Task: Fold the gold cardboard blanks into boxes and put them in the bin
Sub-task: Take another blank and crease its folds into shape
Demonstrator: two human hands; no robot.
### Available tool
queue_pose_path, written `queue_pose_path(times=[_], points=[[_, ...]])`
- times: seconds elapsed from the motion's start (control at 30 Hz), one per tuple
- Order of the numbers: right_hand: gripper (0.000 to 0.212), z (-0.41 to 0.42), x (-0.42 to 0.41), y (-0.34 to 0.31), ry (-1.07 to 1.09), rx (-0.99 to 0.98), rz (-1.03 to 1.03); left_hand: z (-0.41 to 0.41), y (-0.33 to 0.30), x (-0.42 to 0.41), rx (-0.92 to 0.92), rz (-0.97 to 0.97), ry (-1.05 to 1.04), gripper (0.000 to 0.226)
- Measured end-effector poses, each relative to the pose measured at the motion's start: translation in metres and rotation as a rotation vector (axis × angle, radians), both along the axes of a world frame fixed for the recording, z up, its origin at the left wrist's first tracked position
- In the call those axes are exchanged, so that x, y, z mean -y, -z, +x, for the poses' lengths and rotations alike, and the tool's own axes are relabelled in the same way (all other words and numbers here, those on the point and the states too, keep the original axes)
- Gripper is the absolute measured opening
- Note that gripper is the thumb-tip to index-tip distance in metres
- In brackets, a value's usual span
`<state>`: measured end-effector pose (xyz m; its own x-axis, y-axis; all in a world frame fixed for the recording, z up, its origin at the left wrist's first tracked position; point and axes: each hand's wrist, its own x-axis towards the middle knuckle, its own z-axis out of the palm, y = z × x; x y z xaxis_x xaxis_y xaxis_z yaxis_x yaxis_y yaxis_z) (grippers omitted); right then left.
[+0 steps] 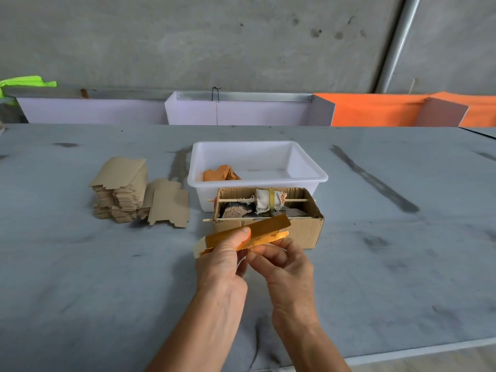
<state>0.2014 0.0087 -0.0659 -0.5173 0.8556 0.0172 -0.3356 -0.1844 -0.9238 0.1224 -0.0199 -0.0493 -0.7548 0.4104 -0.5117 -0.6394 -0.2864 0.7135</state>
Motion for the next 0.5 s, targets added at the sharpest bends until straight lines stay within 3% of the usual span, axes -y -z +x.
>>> queue_pose_path(times=[0.3,0.5], points=[[0.027,0.0026,-0.0043,0.0027,0.051,0.029,0.206,0.0006,0.0012,0.0004,0.061,-0.020,0.097,0.040],[0.026,0.0082,-0.0032,0.0036,0.056,-0.031,0.222,0.0025,0.0039,0.0032,0.074,-0.050,0.175,0.022]])
